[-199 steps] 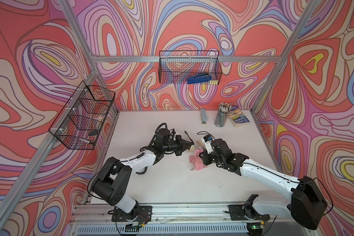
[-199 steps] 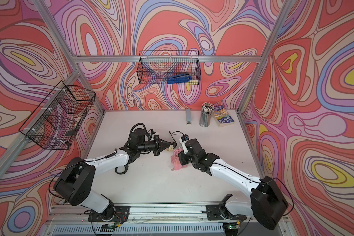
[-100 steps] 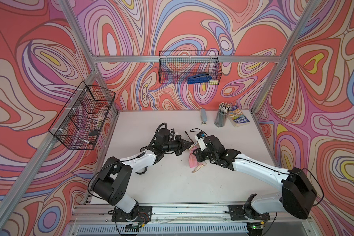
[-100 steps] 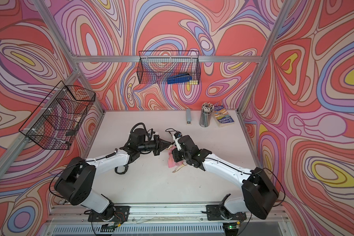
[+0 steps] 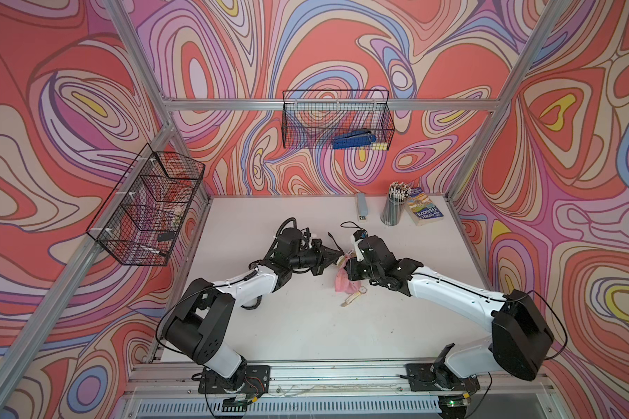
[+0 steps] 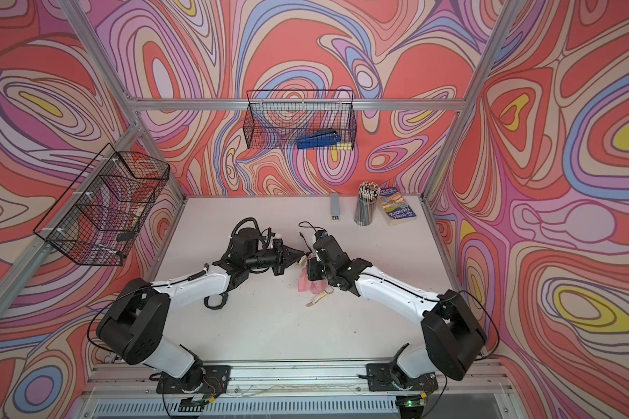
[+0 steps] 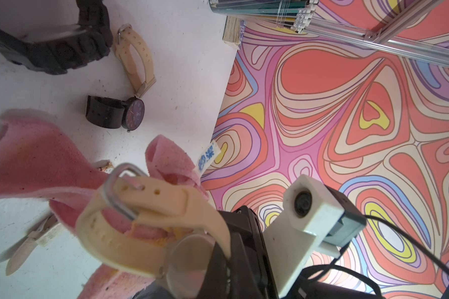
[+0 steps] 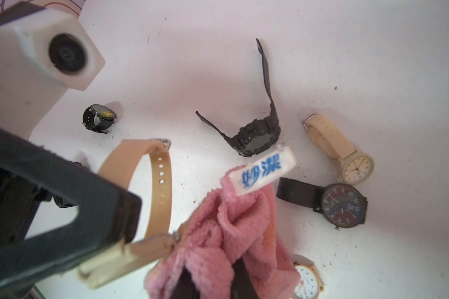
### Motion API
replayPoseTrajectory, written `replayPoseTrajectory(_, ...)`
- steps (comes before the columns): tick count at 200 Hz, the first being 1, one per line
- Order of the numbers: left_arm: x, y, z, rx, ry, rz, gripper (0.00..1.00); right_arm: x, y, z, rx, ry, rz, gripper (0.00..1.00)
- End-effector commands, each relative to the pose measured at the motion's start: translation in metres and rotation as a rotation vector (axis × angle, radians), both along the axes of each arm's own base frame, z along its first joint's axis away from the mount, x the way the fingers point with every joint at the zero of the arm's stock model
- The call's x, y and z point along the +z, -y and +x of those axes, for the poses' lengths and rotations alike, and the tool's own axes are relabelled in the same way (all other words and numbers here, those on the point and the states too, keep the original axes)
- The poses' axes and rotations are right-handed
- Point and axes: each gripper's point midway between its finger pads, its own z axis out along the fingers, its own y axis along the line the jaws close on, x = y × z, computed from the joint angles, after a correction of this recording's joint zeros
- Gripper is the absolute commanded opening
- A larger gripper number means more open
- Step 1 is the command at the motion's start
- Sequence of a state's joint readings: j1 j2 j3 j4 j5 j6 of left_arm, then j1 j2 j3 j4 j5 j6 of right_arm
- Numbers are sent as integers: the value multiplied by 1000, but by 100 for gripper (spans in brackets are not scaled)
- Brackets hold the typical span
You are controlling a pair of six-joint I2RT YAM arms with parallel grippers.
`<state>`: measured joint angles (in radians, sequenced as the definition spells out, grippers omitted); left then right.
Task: Wipe the watch dial
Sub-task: Place the watch at the center of the board.
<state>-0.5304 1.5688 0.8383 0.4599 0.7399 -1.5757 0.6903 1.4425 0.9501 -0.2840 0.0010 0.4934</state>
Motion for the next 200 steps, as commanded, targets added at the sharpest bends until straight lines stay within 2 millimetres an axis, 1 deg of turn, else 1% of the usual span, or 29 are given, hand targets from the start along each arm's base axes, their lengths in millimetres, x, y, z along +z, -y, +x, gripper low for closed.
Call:
replayPoseTrajectory(1, 9, 8, -9, -53, 2, -32, 0, 3, 15, -2, -37, 20, -18, 0)
replayPoseTrajectory(16, 10, 8, -8, -53, 2, -32, 0, -8, 25, -12, -39, -3, -54, 0)
replayPoseTrajectory(24, 10, 8, -9, -54, 2, -33, 0, -9, 28, -16, -31, 1, -57, 0)
replayPoseTrajectory(35, 9, 8, -9, -55, 2, -31, 0, -7, 26, -23, 3, 10, -32, 0)
replayPoseTrajectory(63, 6, 8, -9, -52, -5, -28, 0, 11, 14, -33, 101, 70, 38, 0)
replayPoseTrajectory(81, 5, 8, -8, -51, -6, -23, 0, 26, 1, -36, 169, 114, 78, 0)
replayPoseTrajectory(99, 2, 7, -9, -49, -12, -17, 0, 40, -12, -35, 220, 147, 125, 0)
replayPoseTrajectory(108, 0, 7, -9, -47, -15, -13, 0, 45, -19, -33, 232, 159, 142, 0)
replayPoseTrajectory(120, -1, 7, -9, -47, -17, -9, 0, 46, -25, -25, 222, 151, 146, 0)
replayPoseTrajectory(133, -2, 7, -10, -46, -19, -6, 0, 39, -27, -11, 167, 128, 129, 0)
replayPoseTrajectory(139, -2, 7, -10, -46, -20, -4, 0, 33, -26, -4, 128, 108, 108, 0)
replayPoseTrajectory(155, -6, 5, -13, -45, -28, 12, 0, 21, -21, 12, 33, 72, 57, 0)
replayPoseTrajectory(169, -14, 1, -17, -45, -43, 51, 0, 18, -16, 20, -16, 63, 51, 0)
replayPoseTrajectory(180, -24, -7, -20, -38, -60, 96, 0, 19, -10, 24, -50, 62, 56, 0)
replayPoseTrajectory(200, -42, -26, -27, -17, -100, 191, 0, 17, 10, 28, -106, 55, 32, 0)
